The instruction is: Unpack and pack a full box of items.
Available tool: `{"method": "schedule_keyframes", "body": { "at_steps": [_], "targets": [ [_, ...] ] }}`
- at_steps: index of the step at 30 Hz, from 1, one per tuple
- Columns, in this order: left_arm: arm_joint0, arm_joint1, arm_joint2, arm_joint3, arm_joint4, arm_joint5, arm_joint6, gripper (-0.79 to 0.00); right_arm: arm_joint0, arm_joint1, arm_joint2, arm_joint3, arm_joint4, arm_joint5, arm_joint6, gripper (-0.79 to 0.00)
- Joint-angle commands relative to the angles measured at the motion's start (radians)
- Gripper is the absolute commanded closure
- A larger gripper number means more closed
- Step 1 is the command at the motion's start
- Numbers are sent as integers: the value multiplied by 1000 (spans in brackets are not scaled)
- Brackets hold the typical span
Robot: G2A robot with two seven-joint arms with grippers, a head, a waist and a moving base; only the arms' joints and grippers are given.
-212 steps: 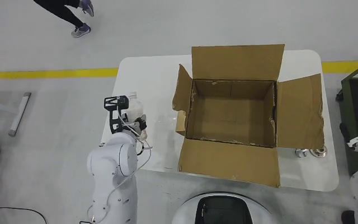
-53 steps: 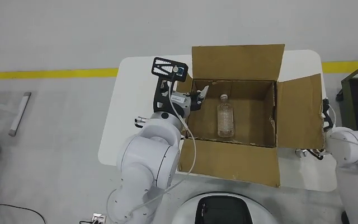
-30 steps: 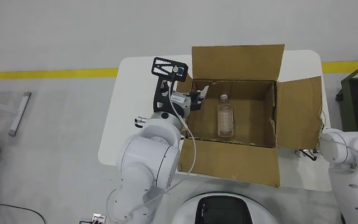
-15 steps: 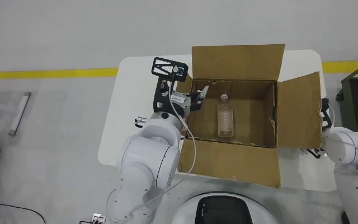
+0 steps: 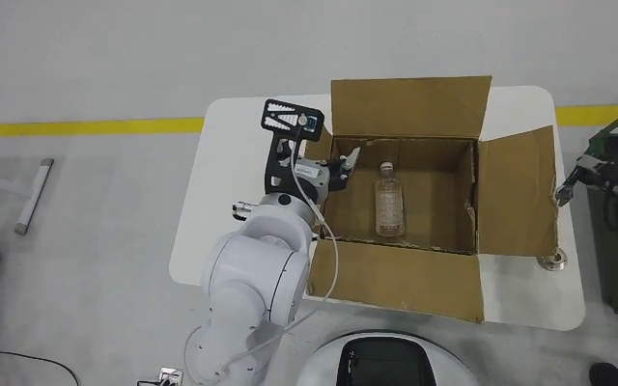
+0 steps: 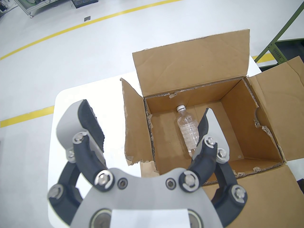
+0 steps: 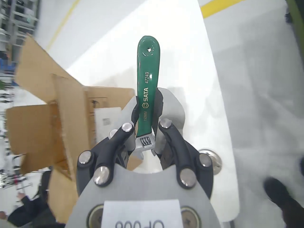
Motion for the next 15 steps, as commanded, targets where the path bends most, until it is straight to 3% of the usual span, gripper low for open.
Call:
{"method": "schedule_keyframes", "body": {
  "at_steps": [1, 9, 15],
  "targets": [
    [18, 3, -16, -10, 23, 0, 40, -785, -1, -2, 43, -16, 151, -4, -29, 0],
    [56, 7, -94, -63, 99, 41, 91, -785, -9, 4, 90, -73, 465, -27, -50, 0],
    [76, 9, -150, -84, 124, 71, 107, -785, 14, 19, -43, -108, 536, -14, -29, 0]
  ]
}}
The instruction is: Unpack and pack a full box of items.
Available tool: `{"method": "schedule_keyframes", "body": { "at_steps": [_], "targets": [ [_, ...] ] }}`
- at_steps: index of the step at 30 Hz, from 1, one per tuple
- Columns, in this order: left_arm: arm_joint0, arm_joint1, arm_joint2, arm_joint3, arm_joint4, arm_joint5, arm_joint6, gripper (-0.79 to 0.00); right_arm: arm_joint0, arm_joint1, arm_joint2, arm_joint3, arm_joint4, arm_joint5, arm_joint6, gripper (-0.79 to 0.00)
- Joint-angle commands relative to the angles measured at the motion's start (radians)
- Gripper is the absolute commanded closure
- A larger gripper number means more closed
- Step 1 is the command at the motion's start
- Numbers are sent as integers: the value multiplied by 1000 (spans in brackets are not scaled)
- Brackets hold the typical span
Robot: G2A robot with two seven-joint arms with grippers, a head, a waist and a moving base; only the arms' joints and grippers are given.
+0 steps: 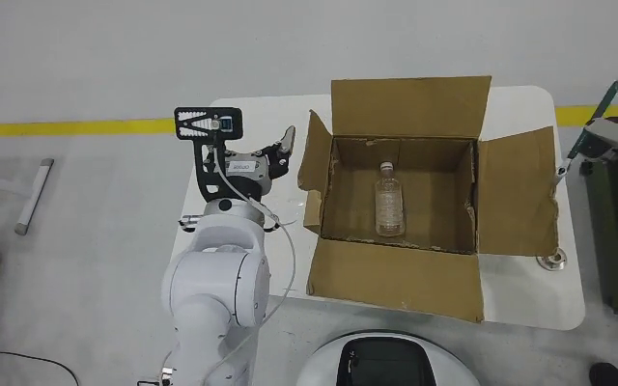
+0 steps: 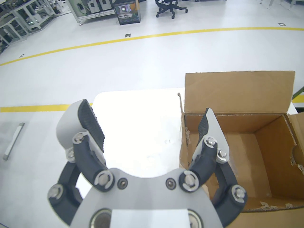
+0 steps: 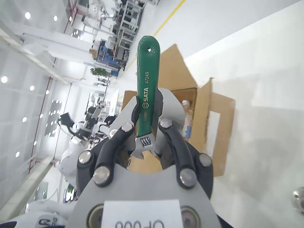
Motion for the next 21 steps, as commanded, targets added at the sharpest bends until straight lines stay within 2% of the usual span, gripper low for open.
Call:
{"method": "schedule_keyframes", "body": {
  "at_steps": [1, 5, 15, 21],
  "targets": [
    [1, 0, -1, 0, -1, 1, 0, -785, 4, 4, -81, -11, -28, 5, -4, 0],
    [1, 0, -1, 0, -1, 1, 0, -785, 30, 11, -272, -6, -118, 24, -39, 0],
    [1, 0, -1, 0, -1, 1, 0, -785, 175, 11, -759, 137, -518, 68, -148, 0],
    [1, 0, -1, 0, -1, 1, 0, -785, 250, -3, -926, 254, -629, 135, -197, 0]
  ]
}}
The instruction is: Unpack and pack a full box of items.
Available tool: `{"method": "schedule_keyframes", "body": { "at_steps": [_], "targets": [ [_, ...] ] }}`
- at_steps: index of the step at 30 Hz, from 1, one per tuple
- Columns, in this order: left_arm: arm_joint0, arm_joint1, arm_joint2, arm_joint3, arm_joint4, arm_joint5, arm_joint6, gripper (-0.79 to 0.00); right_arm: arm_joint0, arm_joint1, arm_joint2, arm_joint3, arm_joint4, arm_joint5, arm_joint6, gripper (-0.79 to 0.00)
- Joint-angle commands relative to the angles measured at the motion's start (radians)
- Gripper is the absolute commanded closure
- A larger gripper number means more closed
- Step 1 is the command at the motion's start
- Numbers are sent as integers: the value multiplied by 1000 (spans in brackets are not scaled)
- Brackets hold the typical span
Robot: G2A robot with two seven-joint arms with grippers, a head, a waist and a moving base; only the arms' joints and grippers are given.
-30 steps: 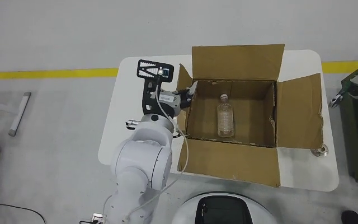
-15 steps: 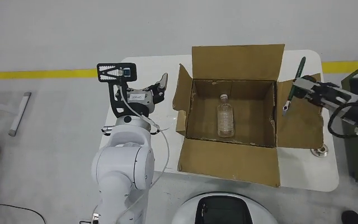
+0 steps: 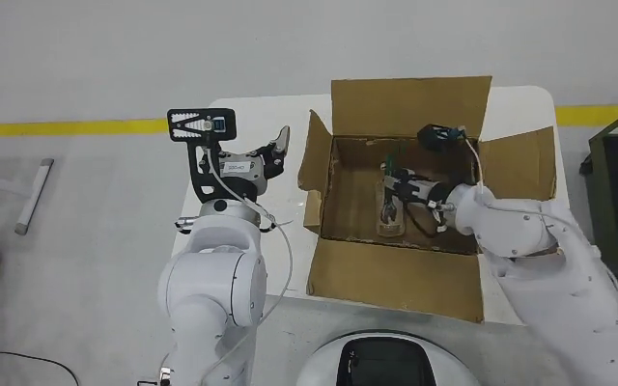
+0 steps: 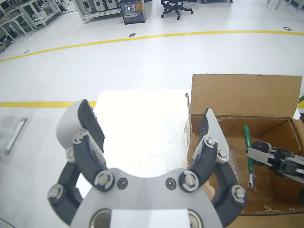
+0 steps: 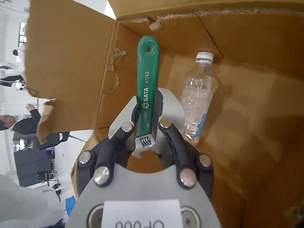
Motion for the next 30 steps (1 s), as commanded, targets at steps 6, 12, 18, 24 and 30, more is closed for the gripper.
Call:
{"method": "schedule_keyframes", "body": {
  "at_steps": [6, 12, 18, 24, 30],
  "targets": [
    [0, 0, 0, 0, 0, 0, 0, -785, 62, -14, -106, 80, -50, 56, -10, -576],
    [0, 0, 0, 0, 0, 0, 0, -785, 75, -15, -108, 88, -42, 53, -2, -742],
    [0, 0, 0, 0, 0, 0, 0, -785, 34, 1, 15, -39, 19, 33, 35, -742],
    [0, 0, 0, 0, 0, 0, 0, -785, -65, 40, 368, -272, 69, -14, 148, -785],
    [0, 0, 0, 0, 0, 0, 0, -785, -188, 85, 728, -319, -100, -102, 352, -785]
  ]
}}
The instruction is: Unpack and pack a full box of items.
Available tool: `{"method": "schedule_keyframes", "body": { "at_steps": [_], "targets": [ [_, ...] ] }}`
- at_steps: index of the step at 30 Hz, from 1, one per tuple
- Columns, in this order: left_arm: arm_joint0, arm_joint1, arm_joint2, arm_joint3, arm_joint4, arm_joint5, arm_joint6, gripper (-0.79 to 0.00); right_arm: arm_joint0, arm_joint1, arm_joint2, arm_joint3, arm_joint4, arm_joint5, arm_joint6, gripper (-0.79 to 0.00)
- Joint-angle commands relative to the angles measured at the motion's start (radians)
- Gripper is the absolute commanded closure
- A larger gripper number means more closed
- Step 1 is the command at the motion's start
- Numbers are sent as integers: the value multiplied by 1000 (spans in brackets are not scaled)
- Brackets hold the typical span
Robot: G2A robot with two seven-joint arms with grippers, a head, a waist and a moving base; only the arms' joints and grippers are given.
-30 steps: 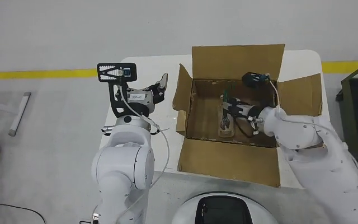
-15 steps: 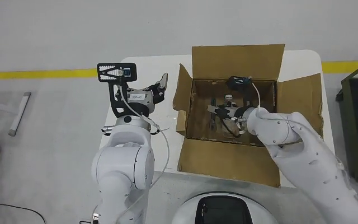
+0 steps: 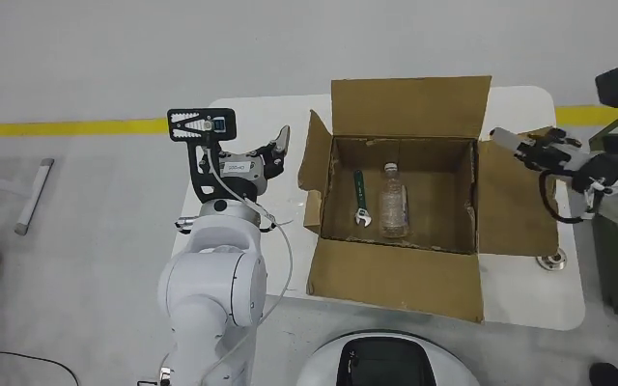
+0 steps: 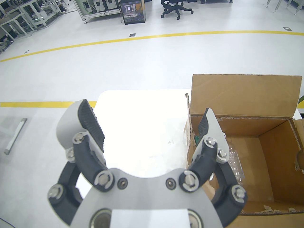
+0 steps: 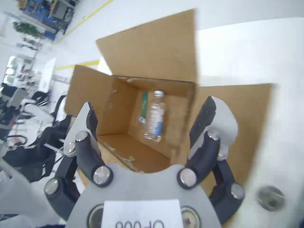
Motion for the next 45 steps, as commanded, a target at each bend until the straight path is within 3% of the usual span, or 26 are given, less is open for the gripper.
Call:
{"method": "schedule_keyframes", "body": {
  "at_steps": [1, 8, 15, 23, 24, 26, 27, 28, 29, 34, 45],
  "targets": [
    [0, 0, 0, 0, 0, 0, 0, -785, -42, 13, 109, 9, -75, -37, 78, -785],
    [0, 0, 0, 0, 0, 0, 0, -785, -192, 33, 229, 53, -155, -130, 238, -785],
    [0, 0, 0, 0, 0, 0, 0, -785, -308, 46, 168, 79, -219, -225, 297, -785],
    [0, 0, 0, 0, 0, 0, 0, -785, -312, 56, 92, 148, -256, -228, 260, -785],
    [0, 0, 0, 0, 0, 0, 0, -785, -310, 57, 83, 155, -257, -227, 255, -760],
    [0, 0, 0, 0, 0, 0, 0, -785, -305, 58, 66, 167, -259, -225, 246, -631],
    [0, 0, 0, 0, 0, 0, 0, -785, -302, 60, 57, 175, -263, -226, 245, -446],
    [0, 0, 0, 0, 0, 0, 0, -785, -299, 61, 48, 180, -268, -226, 242, -391],
    [0, 0, 0, 0, 0, 0, 0, -785, -296, 62, 41, 184, -273, -225, 240, -388],
    [0, 0, 0, 0, 0, 0, 0, -785, -287, 66, 9, 203, -284, -219, 237, -548],
    [0, 0, 0, 0, 0, 0, 0, -785, -293, 75, -14, 231, -298, -204, 227, -520]
  ]
}}
